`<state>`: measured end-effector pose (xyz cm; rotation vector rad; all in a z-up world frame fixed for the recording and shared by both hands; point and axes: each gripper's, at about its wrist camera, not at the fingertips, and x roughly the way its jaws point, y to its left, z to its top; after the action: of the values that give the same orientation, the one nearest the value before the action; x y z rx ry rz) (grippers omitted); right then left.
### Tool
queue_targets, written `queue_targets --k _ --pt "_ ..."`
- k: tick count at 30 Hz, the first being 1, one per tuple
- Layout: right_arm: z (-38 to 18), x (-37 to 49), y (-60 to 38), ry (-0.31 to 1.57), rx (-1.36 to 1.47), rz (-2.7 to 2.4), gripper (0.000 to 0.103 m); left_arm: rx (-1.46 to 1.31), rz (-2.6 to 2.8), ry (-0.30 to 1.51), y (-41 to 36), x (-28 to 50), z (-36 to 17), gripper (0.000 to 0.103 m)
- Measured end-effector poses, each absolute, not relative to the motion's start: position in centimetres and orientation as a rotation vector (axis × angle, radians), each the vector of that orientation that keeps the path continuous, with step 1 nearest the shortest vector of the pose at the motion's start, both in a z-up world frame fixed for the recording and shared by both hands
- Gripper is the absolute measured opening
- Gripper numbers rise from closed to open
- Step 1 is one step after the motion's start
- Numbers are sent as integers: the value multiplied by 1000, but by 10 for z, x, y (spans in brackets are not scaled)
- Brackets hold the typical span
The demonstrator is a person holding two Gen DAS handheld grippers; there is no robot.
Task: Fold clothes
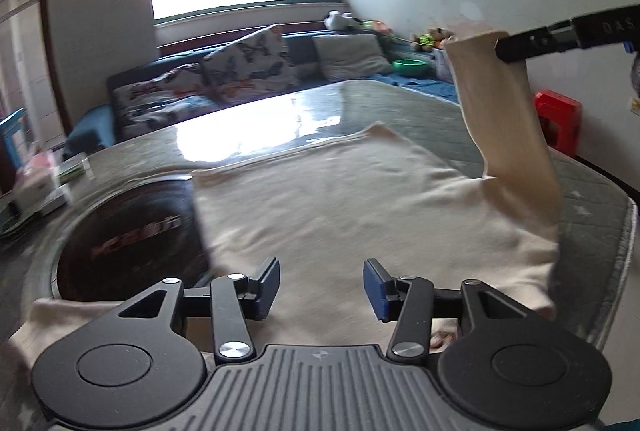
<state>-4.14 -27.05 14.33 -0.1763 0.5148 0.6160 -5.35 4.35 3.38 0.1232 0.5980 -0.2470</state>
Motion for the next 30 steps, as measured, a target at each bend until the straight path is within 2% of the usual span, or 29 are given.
queue_targets --k 2,10,15,20,28,30 --pt "136 -44 -244 534 -205 677 7 102 -211 601 56 -60 33 56" --pt "95 -56 -189 646 -258 852 10 56 -167 608 73 -76 32 56" --pt "99 -61 -201 629 -264 868 10 72 -201 593 62 -79 34 56" --pt "81 -54 -243 698 -277 746 10 78 -260 572 48 -79 38 54" --pt "43 -46 -301 816 -275 586 11 110 -359 596 19 -68 24 33" --pt "43 -45 -307 810 -258 591 11 115 -358 624 19 -64 19 32"
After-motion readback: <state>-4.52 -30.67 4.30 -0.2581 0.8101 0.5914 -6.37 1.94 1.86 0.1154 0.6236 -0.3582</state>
